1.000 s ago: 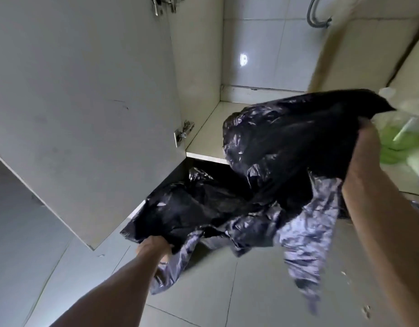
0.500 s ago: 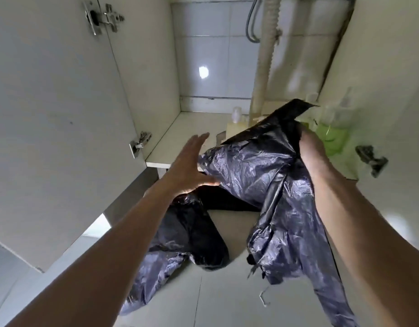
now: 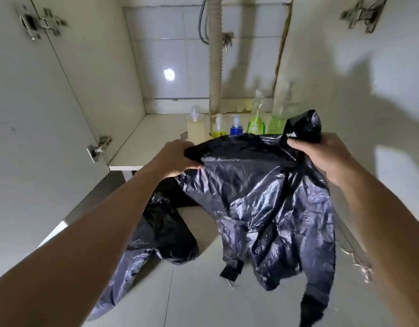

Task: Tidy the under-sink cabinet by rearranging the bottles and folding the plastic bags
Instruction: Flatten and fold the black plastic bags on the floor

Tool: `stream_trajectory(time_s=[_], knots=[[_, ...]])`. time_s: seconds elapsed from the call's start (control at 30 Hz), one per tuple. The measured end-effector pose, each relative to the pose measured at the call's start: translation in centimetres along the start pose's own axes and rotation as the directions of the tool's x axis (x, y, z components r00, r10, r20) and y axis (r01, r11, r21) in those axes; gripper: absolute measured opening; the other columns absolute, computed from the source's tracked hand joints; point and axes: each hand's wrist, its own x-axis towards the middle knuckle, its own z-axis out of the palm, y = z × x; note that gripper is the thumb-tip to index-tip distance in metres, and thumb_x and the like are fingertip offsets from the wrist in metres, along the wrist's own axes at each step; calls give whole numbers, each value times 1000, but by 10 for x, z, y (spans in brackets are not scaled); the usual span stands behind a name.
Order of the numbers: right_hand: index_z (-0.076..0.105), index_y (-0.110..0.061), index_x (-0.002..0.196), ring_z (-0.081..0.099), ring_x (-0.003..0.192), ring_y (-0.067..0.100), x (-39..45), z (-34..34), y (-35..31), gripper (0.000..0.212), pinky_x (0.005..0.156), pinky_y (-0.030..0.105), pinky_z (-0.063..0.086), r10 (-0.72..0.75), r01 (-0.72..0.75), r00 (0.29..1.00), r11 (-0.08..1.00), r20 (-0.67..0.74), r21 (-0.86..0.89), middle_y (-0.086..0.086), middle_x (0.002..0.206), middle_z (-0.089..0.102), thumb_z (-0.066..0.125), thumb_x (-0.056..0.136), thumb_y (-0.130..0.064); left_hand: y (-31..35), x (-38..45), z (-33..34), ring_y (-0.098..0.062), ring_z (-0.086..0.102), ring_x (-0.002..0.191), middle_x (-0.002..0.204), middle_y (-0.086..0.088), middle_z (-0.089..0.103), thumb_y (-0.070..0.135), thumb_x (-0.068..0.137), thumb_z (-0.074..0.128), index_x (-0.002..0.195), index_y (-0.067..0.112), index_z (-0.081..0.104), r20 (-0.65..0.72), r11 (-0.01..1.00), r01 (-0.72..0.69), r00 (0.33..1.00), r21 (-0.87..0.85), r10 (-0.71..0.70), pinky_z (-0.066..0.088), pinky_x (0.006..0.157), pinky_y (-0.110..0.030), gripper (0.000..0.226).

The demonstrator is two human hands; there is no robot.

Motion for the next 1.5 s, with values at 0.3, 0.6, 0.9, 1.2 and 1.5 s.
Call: stream_trajectory(time_s=[0.3, 0.6, 0.9, 1.2, 1.5], knots=[[67, -15, 86, 60, 71, -3, 11, -1, 24, 6, 72, 17, 47, -282, 362, 888, 916, -362, 174, -19, 73, 69, 69, 81, -16, 30, 28, 3, -28, 66, 76, 85, -10, 71, 9, 83, 61, 93, 14, 70, -527, 993, -28, 846, 118, 87, 47, 64, -26, 14], [66, -12, 77, 52, 69, 22, -5, -24, 60, 40, 60, 28, 38, 61, -80, 932, 996, 358, 37, 13, 75, 60, 38, 82, 17, 9, -38, 47, -25, 68, 69, 75, -5, 72, 20, 80, 69, 97, 19, 73, -246, 956, -234, 930, 175, 273, 55, 65, -32, 18], [56, -17, 109, 52, 87, 17, -61, 10, 143, 34, 60, 21, 45, 692, 90, 500, 557, 521, -826, 5, 106, 55, 72, 79, -21, -35, -126, 164, -32, 60, 100, 106, -9, 67, 19, 83, 49, 109, 23, 62, 718, 817, -389, 695, 425, -42, 51, 77, -36, 30], [62, -7, 117, 56, 83, 23, -98, 45, 174, 43, 70, 25, 52, 860, 549, 406, 41, 309, -835, 9, 110, 63, 65, 85, -35, -48, -181, 226, -40, 62, 100, 115, -17, 61, 2, 86, 50, 123, 13, 58, 749, 755, -416, 646, 507, -147, 51, 83, -43, 38], [58, -12, 121, 58, 110, 24, -109, 78, 191, 84, 102, 39, 45, 907, 610, 201, 179, 369, -772, 3, 124, 60, 72, 57, -65, -42, -179, 243, -40, 62, 99, 115, -19, 61, 13, 87, 56, 119, 9, 59, 865, 720, -564, 492, 404, -99, 50, 77, -41, 32]])
